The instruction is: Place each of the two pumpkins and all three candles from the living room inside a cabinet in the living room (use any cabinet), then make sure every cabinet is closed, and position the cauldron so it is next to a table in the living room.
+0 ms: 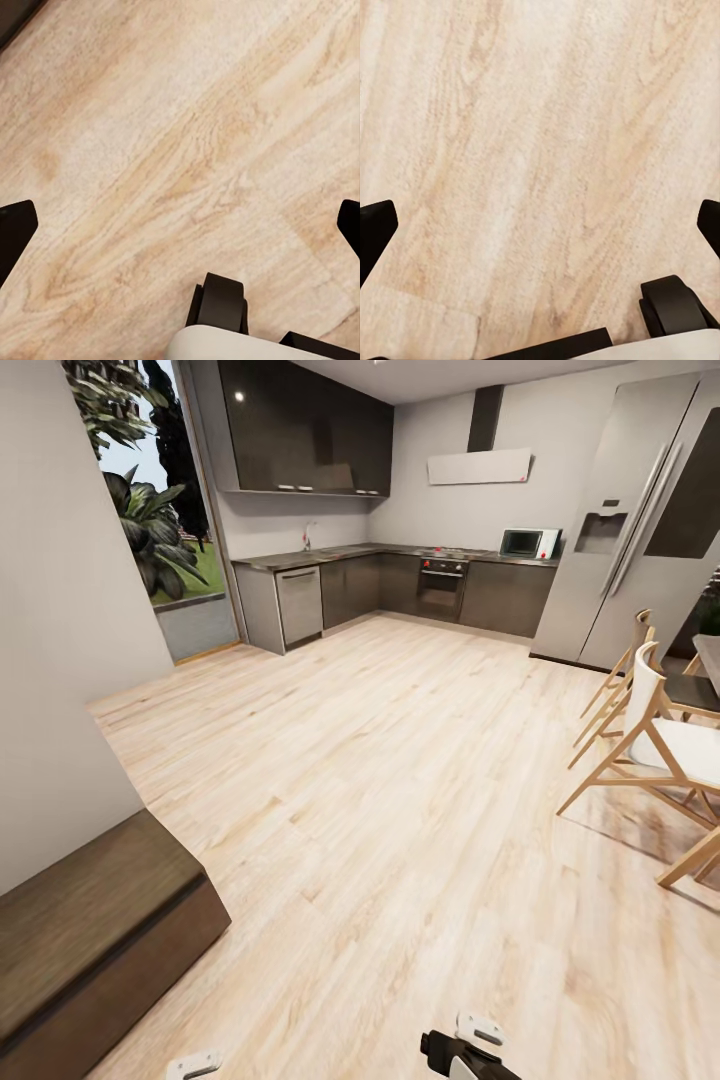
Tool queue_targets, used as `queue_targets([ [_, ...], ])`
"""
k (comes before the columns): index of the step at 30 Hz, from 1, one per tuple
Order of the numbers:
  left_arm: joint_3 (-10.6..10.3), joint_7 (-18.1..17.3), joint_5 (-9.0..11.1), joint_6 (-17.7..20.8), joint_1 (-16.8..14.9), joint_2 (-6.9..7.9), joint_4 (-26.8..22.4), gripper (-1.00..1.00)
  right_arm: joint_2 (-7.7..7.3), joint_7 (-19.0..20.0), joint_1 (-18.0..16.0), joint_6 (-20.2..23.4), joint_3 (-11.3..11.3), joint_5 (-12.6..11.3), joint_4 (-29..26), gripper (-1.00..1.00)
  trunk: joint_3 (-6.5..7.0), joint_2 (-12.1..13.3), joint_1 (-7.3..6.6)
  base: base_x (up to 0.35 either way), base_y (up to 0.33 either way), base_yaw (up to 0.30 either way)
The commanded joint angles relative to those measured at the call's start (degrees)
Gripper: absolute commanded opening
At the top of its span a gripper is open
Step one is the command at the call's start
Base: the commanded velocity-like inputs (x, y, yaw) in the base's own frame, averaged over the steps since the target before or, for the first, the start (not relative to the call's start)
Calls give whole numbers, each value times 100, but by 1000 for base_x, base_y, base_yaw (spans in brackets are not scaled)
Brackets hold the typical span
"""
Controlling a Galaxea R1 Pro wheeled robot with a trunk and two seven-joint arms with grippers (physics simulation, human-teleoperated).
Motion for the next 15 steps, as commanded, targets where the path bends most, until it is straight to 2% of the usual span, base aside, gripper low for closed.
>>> queue_targets([
  [1,0,0,0,0,0,0,0,100,1,0,0,1,1,0,0,100,0,0,0,0,0,0],
  [15,0,1,0,1,0,0,0,100,7,0,0,15,7,0,0,100,0,0,0,0,-21,0],
])
